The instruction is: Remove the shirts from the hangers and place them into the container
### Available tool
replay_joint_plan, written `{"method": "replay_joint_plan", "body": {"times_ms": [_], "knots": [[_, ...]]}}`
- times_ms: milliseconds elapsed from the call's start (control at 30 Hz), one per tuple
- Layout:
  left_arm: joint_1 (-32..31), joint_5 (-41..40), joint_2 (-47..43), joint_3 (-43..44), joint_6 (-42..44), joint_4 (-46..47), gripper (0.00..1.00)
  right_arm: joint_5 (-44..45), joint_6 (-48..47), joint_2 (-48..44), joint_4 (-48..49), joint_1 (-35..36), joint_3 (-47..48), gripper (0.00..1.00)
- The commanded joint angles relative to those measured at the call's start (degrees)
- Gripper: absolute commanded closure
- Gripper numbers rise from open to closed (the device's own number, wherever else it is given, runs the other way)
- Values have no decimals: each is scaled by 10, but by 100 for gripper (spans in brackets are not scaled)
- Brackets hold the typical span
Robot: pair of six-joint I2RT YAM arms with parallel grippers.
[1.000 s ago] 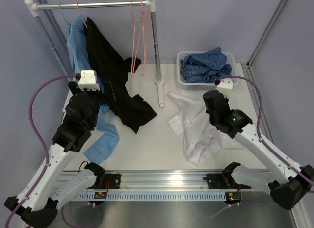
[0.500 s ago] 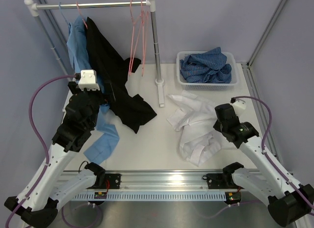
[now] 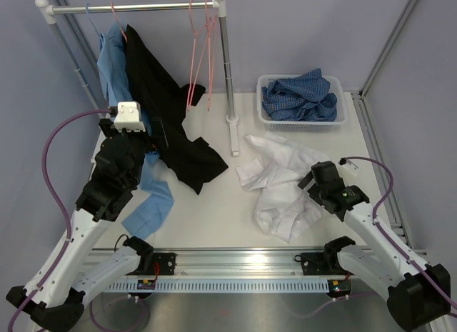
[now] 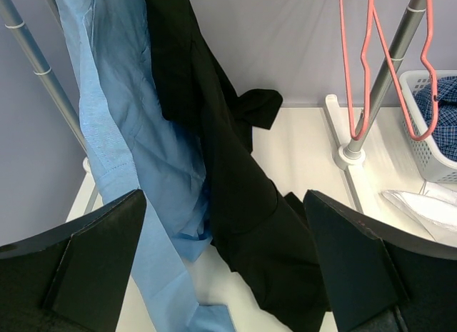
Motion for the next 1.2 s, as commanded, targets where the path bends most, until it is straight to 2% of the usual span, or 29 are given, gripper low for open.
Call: {"method": "replay_joint_plan", "body": {"times_ms": [0,267,333,400,433,467,500,633,667,700,833,933,1033,1167], "knots": [[3,3,-9,-2,2,34,1,26,24,23,45,-24,9,1],[4,0,-15,-2,3,34,1,-44,7,145,154,-82,0,0],[4,-1,-15,-2,4,34,1,-67,7,175,180,-95,0,3],[4,-2,-17,-3,4,35,1,-73,7,202,194,-105,-2,10],[4,-4,-18,-2,4,35,1,-78,6,209,207,-110,-4,22],[3,-4,-18,-2,4,34,1,-83,5,219,213,-114,-4,28],[4,-5,-18,-3,5,35,1,-81,3,232,218,-123,-1,43],[4,-7,-19,-3,5,36,1,-77,-12,236,224,-133,6,73],[4,-8,-18,-3,4,36,1,-68,-16,231,222,-133,11,91],[4,-8,-19,-3,4,36,1,-64,-31,214,220,-133,19,99],[5,-8,-16,-4,4,36,1,-64,-80,122,224,-132,52,100],[6,-9,-15,-3,4,36,1,-75,-139,59,213,-133,129,100],[7,-8,-14,-3,4,36,1,-86,-184,50,191,-132,245,100],[11,-8,-12,-3,4,36,1,-93,-222,92,195,-133,389,100]]}}
